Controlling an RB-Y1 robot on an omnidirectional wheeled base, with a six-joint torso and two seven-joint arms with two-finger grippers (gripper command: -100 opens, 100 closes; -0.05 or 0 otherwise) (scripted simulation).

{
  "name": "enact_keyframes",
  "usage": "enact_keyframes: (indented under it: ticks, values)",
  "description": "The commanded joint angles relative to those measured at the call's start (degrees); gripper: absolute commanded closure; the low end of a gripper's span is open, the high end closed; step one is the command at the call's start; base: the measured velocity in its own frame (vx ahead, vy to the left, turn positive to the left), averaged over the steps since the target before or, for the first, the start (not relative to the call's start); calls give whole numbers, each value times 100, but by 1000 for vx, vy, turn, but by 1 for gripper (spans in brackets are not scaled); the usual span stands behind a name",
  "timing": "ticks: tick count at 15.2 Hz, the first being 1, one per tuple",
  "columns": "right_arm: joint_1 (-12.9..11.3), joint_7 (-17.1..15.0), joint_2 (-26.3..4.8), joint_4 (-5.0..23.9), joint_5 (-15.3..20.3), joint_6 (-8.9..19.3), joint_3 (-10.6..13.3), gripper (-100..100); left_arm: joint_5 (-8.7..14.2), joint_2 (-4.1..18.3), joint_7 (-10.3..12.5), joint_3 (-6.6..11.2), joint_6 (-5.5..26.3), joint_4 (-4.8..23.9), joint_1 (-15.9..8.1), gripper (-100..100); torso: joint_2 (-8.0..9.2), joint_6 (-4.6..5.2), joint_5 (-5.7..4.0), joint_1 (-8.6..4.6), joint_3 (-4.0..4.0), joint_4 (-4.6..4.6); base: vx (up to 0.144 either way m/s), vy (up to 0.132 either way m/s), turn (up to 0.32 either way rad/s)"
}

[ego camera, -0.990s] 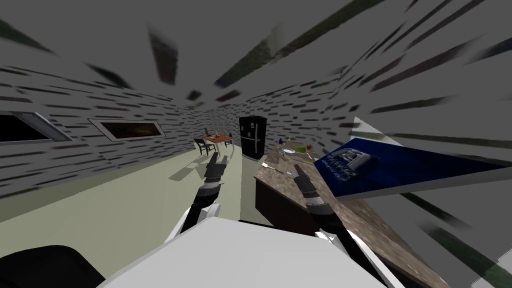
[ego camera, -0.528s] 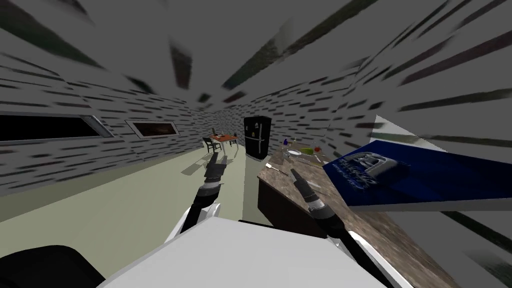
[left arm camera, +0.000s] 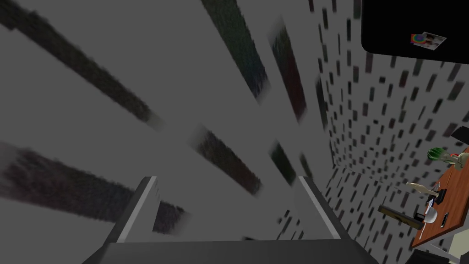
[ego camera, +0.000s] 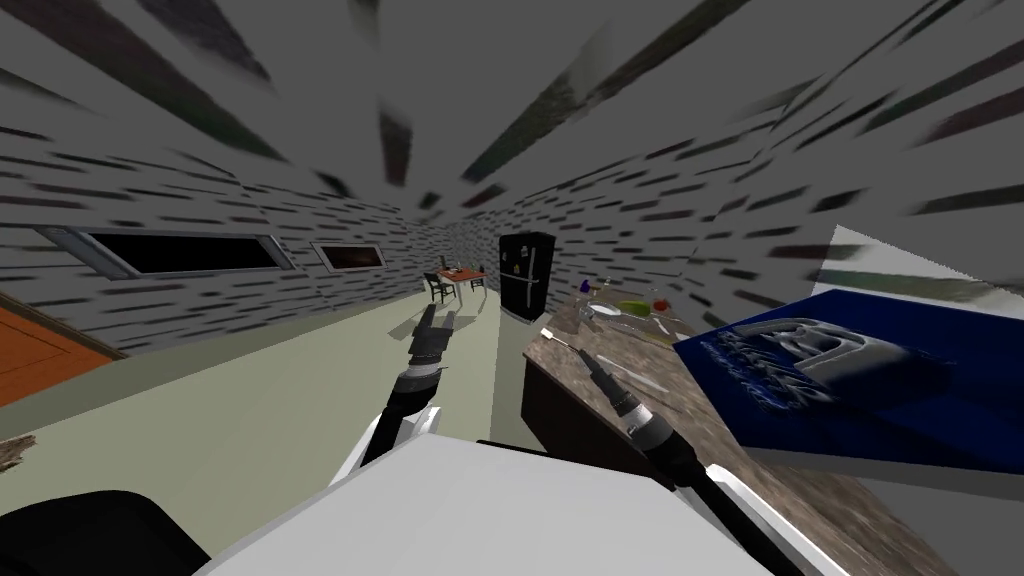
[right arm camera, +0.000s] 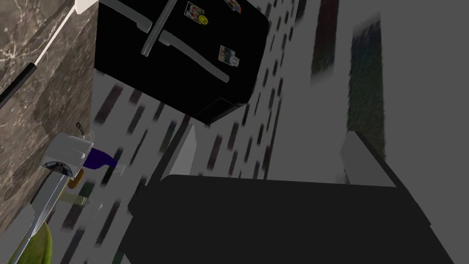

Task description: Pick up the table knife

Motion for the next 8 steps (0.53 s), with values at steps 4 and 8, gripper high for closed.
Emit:
enact_keyframes:
  ticks: [4, 8]
  values:
    - [-5, -7, -626, 377, 158, -45, 103, -100, 0, 0, 0, 0, 0, 0, 0, 0, -1, -1, 0, 0, 0, 0, -2, 1, 197]
    - [-2, -5, -1116, 560, 237, -74, 160, -100, 0, 0, 0, 0, 0, 0, -1, 0, -1, -4, 0, -1, -1, -1, -2, 0, 173]
